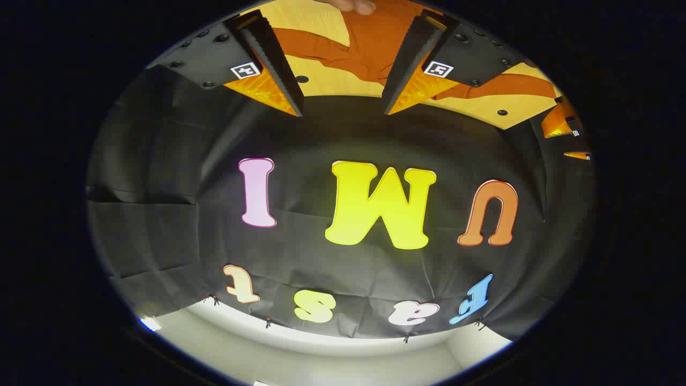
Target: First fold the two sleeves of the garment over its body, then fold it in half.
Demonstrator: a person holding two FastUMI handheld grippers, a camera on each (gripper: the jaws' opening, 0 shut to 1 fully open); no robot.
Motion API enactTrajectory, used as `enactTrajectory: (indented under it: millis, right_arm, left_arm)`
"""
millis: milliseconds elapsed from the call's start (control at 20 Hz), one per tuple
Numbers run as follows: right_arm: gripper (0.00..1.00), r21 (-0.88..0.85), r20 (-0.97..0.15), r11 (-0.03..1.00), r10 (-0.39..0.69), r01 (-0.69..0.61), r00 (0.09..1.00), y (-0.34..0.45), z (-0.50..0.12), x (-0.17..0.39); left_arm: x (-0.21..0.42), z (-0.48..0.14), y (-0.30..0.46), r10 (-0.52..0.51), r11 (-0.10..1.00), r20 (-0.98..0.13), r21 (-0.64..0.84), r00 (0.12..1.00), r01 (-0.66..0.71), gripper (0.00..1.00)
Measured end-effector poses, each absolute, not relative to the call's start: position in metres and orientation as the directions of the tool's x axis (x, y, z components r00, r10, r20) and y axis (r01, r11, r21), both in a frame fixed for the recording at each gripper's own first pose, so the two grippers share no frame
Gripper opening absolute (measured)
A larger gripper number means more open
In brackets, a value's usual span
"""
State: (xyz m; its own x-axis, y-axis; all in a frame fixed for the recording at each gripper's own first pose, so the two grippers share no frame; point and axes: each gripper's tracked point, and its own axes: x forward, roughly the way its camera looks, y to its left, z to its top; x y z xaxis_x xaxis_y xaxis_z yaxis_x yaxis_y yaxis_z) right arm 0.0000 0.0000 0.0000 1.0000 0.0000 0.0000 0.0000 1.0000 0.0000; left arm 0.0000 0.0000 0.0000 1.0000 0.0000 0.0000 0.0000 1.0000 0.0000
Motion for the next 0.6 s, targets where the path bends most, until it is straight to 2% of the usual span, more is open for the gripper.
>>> enactTrajectory:
  millis: [600]
  right_arm:
    - [0.94,-0.044,0.012,0.998,0.053,-0.052,0.999,0.002,0.003,0.009]
  left_arm:
    - [0.002,-0.013,-0.014,0.029,0.999,-0.026,-0.033,0.999,-0.03,0.98]
